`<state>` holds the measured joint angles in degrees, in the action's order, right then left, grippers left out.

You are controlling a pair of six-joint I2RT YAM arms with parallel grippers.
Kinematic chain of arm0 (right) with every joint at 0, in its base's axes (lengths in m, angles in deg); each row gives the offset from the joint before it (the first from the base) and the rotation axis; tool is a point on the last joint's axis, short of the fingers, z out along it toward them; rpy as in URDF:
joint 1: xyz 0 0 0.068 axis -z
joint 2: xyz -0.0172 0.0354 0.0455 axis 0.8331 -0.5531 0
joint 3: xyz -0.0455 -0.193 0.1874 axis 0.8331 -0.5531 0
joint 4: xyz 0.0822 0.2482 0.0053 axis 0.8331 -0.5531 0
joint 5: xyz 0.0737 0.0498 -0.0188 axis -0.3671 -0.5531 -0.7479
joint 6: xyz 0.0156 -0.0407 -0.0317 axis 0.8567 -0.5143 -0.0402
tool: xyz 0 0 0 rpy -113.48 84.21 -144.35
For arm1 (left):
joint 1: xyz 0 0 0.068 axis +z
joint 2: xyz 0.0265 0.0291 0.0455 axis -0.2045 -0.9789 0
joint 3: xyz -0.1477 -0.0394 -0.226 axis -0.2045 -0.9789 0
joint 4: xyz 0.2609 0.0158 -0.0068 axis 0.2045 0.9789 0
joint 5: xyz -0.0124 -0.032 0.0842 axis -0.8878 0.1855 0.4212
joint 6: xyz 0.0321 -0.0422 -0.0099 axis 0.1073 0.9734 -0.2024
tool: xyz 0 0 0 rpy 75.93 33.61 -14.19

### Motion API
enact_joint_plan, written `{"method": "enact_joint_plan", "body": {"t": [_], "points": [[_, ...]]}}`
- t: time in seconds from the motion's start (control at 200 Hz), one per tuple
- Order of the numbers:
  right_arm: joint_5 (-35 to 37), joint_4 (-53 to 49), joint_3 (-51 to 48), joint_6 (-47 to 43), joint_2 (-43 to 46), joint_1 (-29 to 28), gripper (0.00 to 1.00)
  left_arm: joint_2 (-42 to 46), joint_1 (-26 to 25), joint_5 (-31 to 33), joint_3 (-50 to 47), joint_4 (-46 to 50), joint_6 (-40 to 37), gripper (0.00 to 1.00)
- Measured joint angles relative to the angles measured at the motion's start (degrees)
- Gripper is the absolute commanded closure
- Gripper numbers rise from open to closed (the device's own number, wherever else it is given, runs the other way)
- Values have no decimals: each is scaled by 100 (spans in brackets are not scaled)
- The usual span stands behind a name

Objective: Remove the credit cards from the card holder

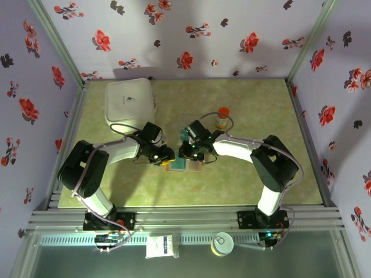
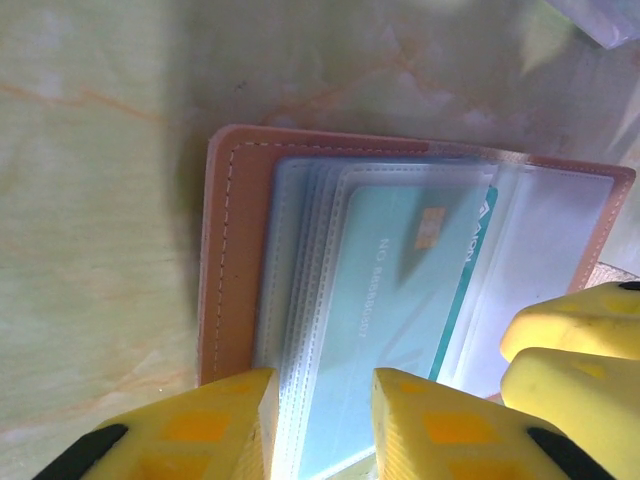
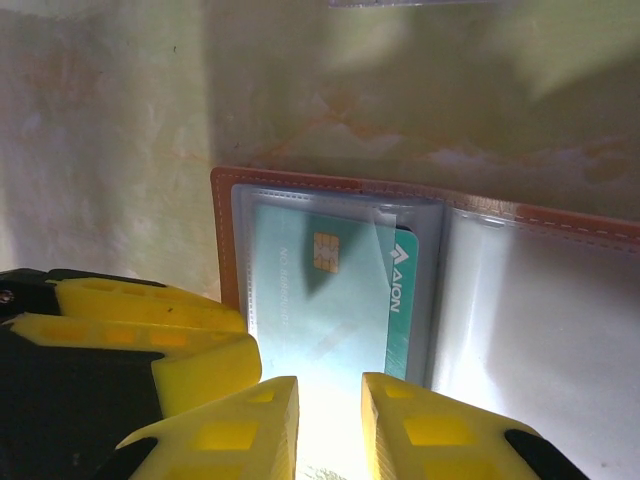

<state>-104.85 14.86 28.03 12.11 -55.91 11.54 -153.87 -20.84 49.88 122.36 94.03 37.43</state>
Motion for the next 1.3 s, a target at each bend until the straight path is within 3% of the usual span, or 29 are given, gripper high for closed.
{"method": "enact_joint_plan", "body": {"t": [1.3], "points": [[-13, 46, -92, 11, 0, 111, 78, -35, -116, 155, 304, 184, 0, 84]]}}
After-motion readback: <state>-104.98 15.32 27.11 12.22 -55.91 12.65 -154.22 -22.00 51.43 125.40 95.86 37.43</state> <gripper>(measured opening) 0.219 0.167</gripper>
